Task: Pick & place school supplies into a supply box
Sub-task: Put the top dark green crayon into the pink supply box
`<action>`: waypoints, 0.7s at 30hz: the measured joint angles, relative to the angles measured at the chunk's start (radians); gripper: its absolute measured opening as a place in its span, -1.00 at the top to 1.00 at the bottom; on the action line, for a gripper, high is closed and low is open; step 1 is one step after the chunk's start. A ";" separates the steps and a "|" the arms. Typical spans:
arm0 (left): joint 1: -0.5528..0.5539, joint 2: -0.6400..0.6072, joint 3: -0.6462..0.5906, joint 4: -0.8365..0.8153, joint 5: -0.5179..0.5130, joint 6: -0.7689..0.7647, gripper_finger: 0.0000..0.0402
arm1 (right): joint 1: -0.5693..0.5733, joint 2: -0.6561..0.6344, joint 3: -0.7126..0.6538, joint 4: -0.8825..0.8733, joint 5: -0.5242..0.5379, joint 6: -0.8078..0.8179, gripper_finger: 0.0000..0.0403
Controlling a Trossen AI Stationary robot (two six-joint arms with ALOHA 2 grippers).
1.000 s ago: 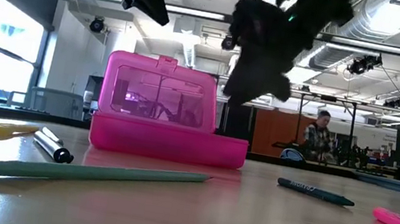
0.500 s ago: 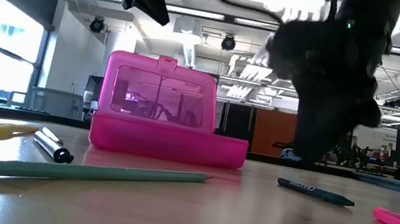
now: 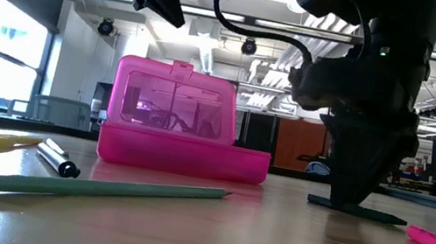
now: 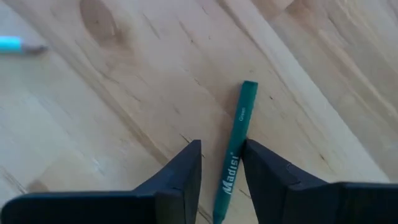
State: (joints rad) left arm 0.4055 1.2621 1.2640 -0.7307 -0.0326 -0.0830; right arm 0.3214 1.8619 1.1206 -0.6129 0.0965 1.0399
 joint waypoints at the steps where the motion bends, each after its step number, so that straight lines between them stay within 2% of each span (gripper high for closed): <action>1: 0.000 0.000 0.000 0.000 0.000 0.000 0.49 | 0.000 0.000 0.000 -0.005 0.002 -0.023 0.55; 8: 0.000 0.000 0.000 0.000 0.000 0.000 0.49 | -0.030 -0.003 0.000 -0.031 -0.018 -0.114 0.95; 12: 0.000 0.000 0.000 0.000 0.000 0.000 0.49 | -0.064 -0.027 0.036 -0.067 -0.004 -0.187 0.93; 18: 0.000 0.000 0.000 -0.001 0.000 0.003 0.49 | -0.134 -0.071 0.165 -0.139 0.134 -0.379 0.98; 21: 0.000 0.000 0.000 -0.001 0.000 0.005 0.49 | -0.193 -0.073 0.226 -0.107 0.175 -0.503 0.98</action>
State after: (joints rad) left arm 0.4057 1.2621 1.2640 -0.7315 -0.0330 -0.0781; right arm 0.1280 1.7888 1.3463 -0.7194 0.2710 0.5366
